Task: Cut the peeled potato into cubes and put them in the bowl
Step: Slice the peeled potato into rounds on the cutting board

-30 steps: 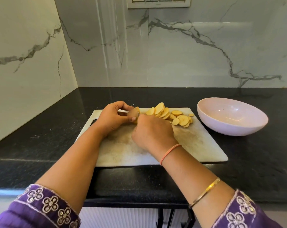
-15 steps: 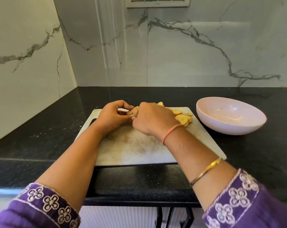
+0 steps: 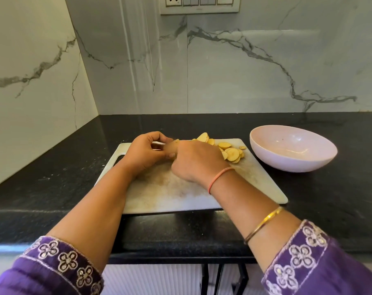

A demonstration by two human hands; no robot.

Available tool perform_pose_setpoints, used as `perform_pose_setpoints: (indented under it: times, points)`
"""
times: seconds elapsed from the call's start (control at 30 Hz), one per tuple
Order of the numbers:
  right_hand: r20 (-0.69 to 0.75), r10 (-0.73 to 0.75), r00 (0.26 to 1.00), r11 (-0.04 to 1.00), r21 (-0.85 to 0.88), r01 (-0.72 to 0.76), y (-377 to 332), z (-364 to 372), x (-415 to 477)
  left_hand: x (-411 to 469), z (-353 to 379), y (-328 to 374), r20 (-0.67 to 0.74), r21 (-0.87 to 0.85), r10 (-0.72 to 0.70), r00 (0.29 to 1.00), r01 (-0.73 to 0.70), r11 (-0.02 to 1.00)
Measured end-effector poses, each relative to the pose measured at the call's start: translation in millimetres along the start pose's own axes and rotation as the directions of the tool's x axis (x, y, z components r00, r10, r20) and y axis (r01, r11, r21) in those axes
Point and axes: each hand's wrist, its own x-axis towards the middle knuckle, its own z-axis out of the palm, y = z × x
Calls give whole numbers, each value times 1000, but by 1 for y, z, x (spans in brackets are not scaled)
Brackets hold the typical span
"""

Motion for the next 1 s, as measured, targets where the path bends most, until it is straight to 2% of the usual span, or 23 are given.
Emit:
perform_pose_setpoints:
  times: [0.17, 0.43, 0.73, 1.0]
  points:
    - [105, -25, 994, 998, 51, 20, 10, -19, 9, 0, 0, 0, 1, 11, 28, 1000, -28, 1000]
    - [-25, -110, 994, 989, -101, 107, 9, 16, -9, 3, 3, -4, -54, 11, -33, 998, 34, 999]
    - [19, -109, 994, 992, -54, 110, 8, 23, -8, 4, 2, -5, -43, -7, -96, 994, 96, 995]
    - [9, -123, 992, 992, -19, 123, 13, 20, -3, 1, 4, 0, -33, 43, -13, 999, 15, 999]
